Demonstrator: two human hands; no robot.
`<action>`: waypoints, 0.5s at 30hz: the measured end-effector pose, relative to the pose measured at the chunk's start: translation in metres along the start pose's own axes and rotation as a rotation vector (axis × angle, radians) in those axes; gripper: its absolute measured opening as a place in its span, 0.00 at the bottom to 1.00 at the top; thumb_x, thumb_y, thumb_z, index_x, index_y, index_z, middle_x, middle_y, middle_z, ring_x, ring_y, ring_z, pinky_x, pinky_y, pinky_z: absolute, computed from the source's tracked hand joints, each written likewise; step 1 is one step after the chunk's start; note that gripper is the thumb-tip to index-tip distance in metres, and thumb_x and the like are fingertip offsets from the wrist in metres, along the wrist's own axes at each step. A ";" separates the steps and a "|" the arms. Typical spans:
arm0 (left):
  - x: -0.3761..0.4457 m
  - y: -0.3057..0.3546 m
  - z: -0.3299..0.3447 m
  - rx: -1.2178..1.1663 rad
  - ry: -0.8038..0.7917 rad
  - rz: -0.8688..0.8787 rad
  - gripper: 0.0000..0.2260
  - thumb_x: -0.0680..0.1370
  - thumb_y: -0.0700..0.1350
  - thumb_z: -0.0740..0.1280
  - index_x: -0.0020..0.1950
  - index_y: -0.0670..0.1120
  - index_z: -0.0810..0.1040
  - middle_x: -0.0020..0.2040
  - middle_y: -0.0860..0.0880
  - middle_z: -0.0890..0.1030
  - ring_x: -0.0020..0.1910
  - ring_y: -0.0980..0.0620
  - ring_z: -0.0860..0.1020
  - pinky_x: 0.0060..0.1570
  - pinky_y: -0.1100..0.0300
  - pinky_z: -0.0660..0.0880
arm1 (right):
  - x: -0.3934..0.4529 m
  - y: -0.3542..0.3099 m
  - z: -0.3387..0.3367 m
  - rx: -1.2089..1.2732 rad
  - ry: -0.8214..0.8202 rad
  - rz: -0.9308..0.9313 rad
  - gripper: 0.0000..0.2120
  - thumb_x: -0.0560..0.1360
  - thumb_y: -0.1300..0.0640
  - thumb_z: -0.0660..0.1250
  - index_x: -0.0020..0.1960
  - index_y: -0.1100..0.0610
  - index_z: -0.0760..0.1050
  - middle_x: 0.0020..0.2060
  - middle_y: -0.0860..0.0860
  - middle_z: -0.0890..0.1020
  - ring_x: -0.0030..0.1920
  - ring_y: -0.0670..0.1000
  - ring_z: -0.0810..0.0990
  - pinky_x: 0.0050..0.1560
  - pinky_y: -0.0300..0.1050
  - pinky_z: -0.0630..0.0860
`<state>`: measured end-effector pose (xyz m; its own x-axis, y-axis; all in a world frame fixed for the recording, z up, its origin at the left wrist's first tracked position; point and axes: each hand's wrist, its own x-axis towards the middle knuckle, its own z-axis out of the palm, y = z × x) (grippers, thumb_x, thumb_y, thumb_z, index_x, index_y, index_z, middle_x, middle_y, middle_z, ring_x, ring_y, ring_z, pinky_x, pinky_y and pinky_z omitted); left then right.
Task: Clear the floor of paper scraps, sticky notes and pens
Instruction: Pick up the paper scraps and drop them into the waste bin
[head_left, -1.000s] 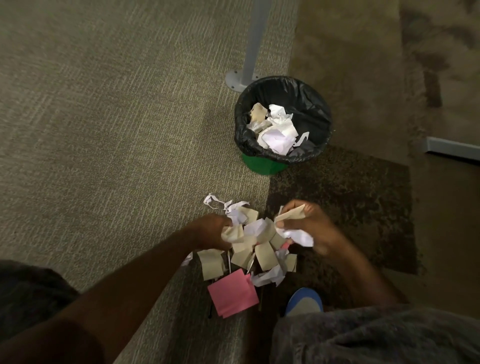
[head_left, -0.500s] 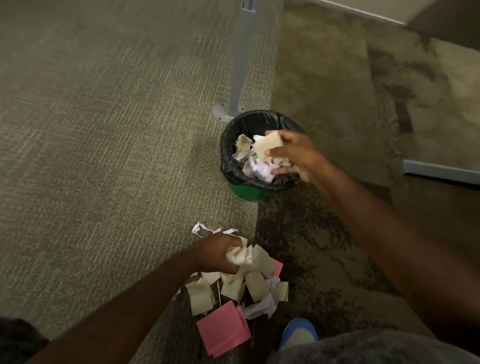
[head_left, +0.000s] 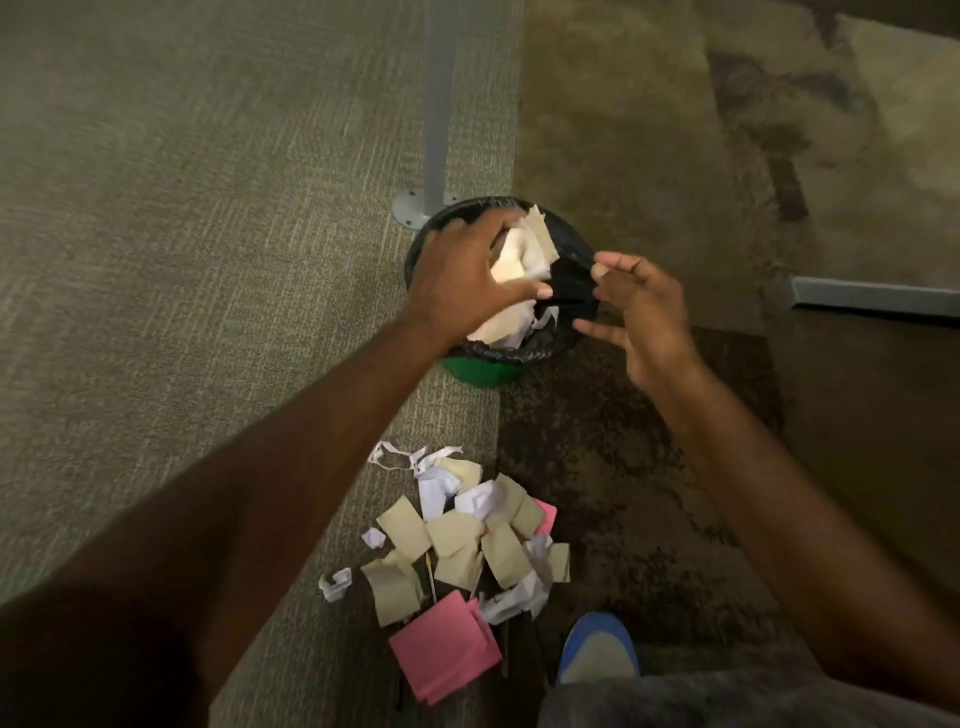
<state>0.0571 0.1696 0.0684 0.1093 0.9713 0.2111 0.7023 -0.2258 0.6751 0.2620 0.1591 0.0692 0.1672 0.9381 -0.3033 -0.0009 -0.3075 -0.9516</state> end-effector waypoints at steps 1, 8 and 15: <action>0.008 -0.004 0.002 0.089 -0.058 0.014 0.44 0.62 0.70 0.73 0.73 0.51 0.68 0.60 0.49 0.81 0.61 0.47 0.77 0.63 0.45 0.73 | -0.004 -0.001 -0.001 0.011 0.003 -0.004 0.08 0.79 0.58 0.68 0.57 0.55 0.80 0.48 0.47 0.83 0.50 0.45 0.81 0.44 0.51 0.85; -0.015 -0.048 0.009 0.136 0.026 0.070 0.34 0.72 0.67 0.67 0.72 0.50 0.69 0.66 0.49 0.75 0.68 0.49 0.71 0.69 0.48 0.66 | -0.038 0.013 -0.009 0.062 0.078 -0.296 0.06 0.80 0.64 0.64 0.53 0.58 0.80 0.46 0.58 0.84 0.43 0.52 0.83 0.32 0.47 0.82; -0.114 -0.110 0.013 -0.127 0.368 -0.023 0.05 0.77 0.35 0.65 0.49 0.43 0.79 0.45 0.46 0.80 0.46 0.47 0.77 0.46 0.48 0.75 | -0.077 0.112 0.017 -0.595 -0.433 -0.437 0.08 0.78 0.61 0.67 0.53 0.53 0.82 0.46 0.45 0.84 0.45 0.44 0.83 0.42 0.46 0.81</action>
<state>-0.0238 0.0851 -0.0393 -0.1812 0.8898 0.4189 0.6062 -0.2344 0.7600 0.2322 0.0546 -0.0150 -0.3599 0.9327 -0.0231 0.5137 0.1774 -0.8394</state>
